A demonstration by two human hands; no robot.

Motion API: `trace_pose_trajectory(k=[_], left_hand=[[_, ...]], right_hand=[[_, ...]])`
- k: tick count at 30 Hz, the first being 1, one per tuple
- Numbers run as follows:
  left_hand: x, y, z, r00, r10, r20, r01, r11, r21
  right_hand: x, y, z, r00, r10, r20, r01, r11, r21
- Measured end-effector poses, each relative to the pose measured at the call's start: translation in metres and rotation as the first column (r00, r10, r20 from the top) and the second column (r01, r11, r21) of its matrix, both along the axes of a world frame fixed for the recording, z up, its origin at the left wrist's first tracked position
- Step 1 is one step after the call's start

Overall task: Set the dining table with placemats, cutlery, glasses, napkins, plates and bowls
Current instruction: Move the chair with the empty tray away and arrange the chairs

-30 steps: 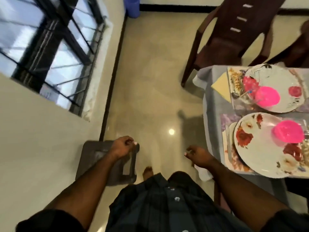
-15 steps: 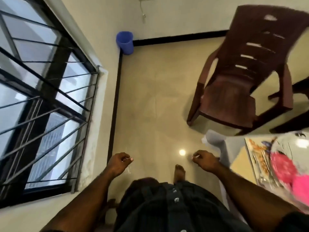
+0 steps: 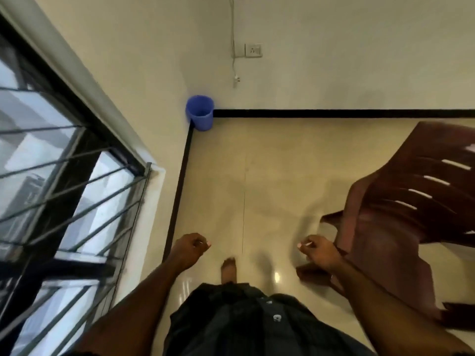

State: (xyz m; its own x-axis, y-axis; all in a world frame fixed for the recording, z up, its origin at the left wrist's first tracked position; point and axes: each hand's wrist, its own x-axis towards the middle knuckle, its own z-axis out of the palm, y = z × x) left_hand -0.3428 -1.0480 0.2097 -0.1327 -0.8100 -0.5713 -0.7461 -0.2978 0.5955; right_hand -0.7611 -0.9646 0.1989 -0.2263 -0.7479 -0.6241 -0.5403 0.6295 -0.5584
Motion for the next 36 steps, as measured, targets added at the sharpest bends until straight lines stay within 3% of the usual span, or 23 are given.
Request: trace_pose_trajectory(k=[5, 8, 14, 21, 25, 30, 35, 36], left_hand=[[-0.073, -0.189, 0.017, 0.980, -0.199, 0.015, 0.199, 0.979, -0.035], [-0.159, -0.299, 0.038, 0.953, -0.302, 0.025, 0.303, 0.948, -0.096], [-0.316, -0.446, 0.040, 0.901, -0.430, 0.063, 0.434, 0.895, -0.103], [-0.481, -0.565, 0.052, 0.841, -0.531, 0.106, 0.538, 0.840, -0.062], [-0.598, -0.619, 0.066, 0.764, -0.637, 0.103, 0.645, 0.760, -0.084], [-0.797, -0.687, 0.059, 0.520, -0.846, 0.117, 0.853, 0.510, -0.109], [-1.024, -0.667, 0.062, 0.081, -0.991, 0.106, 0.986, 0.064, -0.155], [-1.069, -0.650, 0.064, -0.041, -0.992, 0.115, 0.987, -0.058, -0.152]], right_hand=[[-0.028, -0.087, 0.004, 0.991, -0.123, 0.046, 0.122, 0.992, 0.011], [-0.064, -0.140, -0.005, 0.977, -0.205, 0.063, 0.204, 0.979, 0.016], [-0.178, -0.259, -0.046, 0.948, -0.304, 0.092, 0.301, 0.953, 0.045], [-0.348, -0.418, 0.037, 0.975, -0.220, 0.023, 0.221, 0.974, -0.040], [-0.447, -0.476, 0.082, 0.936, -0.351, 0.014, 0.348, 0.921, -0.175], [-0.572, -0.473, 0.086, 0.832, -0.549, -0.082, 0.520, 0.822, -0.233], [-0.650, -0.386, 0.090, 0.590, -0.727, -0.351, 0.717, 0.671, -0.186], [-0.654, -0.365, 0.093, 0.513, -0.755, -0.409, 0.759, 0.621, -0.195]])
